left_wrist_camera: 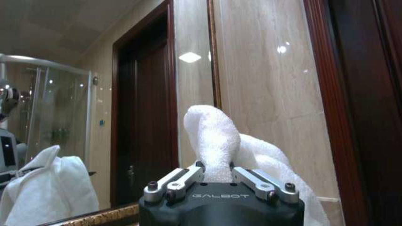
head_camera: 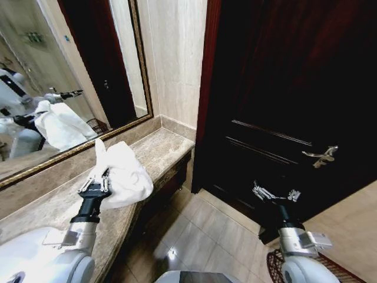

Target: Discard the used towel into the hamper.

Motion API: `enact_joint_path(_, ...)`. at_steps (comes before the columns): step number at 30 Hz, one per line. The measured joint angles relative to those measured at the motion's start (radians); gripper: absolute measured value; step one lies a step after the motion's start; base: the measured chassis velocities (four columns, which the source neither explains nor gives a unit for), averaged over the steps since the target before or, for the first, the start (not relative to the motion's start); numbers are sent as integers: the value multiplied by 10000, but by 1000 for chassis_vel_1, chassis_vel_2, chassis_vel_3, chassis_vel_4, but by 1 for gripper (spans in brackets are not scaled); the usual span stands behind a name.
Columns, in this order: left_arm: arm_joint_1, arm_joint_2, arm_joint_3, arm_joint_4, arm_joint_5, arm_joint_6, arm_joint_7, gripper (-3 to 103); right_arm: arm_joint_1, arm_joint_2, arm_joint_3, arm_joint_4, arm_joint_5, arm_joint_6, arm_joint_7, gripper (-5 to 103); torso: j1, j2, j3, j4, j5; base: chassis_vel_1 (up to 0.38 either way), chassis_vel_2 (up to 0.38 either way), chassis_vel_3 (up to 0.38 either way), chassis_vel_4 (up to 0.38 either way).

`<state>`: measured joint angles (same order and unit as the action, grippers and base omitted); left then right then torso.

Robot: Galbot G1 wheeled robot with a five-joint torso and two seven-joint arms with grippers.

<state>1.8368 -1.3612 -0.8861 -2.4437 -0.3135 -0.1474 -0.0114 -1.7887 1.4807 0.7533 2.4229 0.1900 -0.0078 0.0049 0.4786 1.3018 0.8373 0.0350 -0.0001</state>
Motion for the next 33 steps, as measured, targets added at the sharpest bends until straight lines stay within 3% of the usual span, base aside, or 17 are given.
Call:
enact_joint_path(21,47,-137,33,132,406,-267,94,7,-69,-19,-23,-131,26,278,-34,100,-1,0,-1,1,0,42,-62,-56,46)
enact_joint_path(33,40,-165,64,114,448,-255,117,7,-61,-59,-36,-150,47,295,-35,100,-1,0,0,1,0,-48,-85,-78,-55)
